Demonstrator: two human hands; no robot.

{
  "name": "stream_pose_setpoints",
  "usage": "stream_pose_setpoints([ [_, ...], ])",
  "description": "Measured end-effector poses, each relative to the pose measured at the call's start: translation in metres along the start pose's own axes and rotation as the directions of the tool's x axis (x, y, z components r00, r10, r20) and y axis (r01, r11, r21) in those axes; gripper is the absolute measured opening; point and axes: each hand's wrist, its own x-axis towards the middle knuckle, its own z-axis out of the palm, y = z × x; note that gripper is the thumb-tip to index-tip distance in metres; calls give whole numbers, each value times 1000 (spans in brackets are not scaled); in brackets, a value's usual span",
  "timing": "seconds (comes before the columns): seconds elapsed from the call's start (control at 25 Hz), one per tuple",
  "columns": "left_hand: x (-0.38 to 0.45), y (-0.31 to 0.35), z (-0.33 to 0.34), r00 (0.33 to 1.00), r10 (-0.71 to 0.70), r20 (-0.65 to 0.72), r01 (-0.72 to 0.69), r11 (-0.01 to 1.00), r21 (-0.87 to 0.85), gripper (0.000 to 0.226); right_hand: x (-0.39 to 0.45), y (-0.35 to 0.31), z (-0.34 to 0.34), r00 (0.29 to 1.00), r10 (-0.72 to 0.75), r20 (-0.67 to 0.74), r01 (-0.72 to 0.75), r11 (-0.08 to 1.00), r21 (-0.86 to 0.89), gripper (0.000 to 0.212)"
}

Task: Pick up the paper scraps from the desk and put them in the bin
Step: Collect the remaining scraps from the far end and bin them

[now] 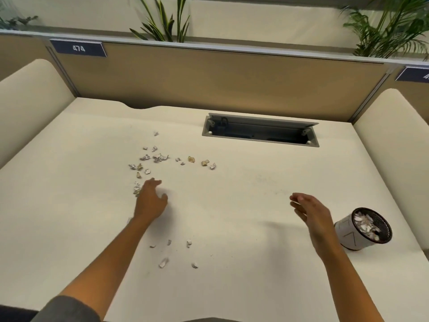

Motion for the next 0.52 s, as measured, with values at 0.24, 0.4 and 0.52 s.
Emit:
stream_pose_setpoints([
  [0.24,42,-36,-19,968,-66,240,7,970,241,77,-10,18,45,991,73,109,-58,989,-134,20],
  [0.4,45,-41,-21,935,-19,355,-126,916,380,63,-10,20,74,983,92,156,-63,982,-180,19],
  [0.52,34,-44,-21,935,126,332,-255,890,378,38,-10,22,98,974,96,205,-55,979,-197,18],
])
